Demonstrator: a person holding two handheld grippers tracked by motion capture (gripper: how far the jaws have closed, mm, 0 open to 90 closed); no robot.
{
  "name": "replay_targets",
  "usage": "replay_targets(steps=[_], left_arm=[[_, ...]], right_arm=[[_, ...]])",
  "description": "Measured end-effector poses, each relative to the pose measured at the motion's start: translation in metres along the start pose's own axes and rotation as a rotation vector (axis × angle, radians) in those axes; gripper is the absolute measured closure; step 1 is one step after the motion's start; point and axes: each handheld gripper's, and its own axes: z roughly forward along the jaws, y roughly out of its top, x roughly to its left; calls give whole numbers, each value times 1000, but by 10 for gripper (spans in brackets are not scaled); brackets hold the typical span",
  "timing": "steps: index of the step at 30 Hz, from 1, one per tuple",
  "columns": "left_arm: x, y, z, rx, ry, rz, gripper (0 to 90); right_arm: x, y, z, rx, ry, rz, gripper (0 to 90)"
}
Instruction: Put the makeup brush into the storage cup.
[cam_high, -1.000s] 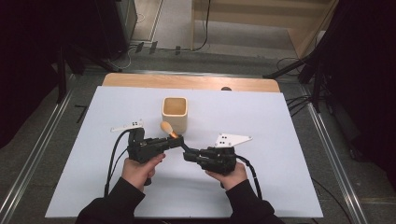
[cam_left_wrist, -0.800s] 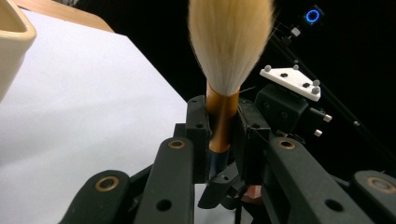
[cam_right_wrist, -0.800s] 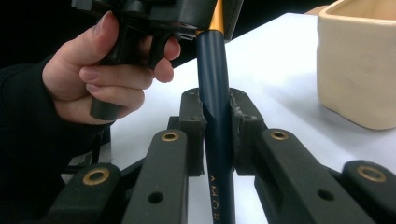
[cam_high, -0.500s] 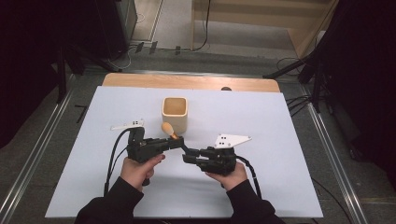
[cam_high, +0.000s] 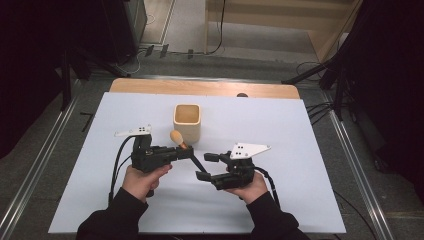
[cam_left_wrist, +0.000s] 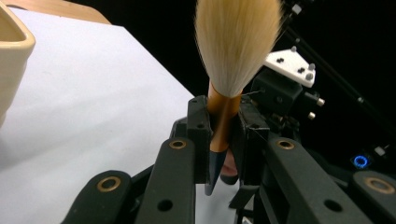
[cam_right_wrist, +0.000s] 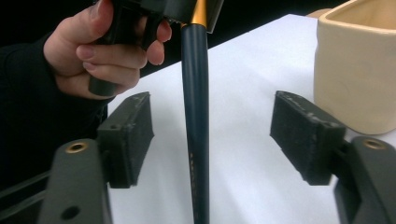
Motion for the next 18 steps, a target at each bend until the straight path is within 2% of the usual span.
replay_targets(steps=[7, 10, 13, 17, 18], left_arm=[[-6, 6, -8, 62, 26, 63, 797], [-9, 8, -8, 108, 36, 95, 797], [-11, 12, -9, 150, 47, 130, 797], [-15, 18, -11, 190, 45, 154, 797], [-16, 19, -11, 206, 58, 172, 797]], right_arm=[[3, 3, -7, 7, 17, -6, 223], [7, 4, -8, 33, 0, -21, 222], [9, 4, -9, 46, 11, -36, 222], [12, 4, -8, 64, 12, -58, 222], [12, 4, -8, 67, 14, -62, 222]])
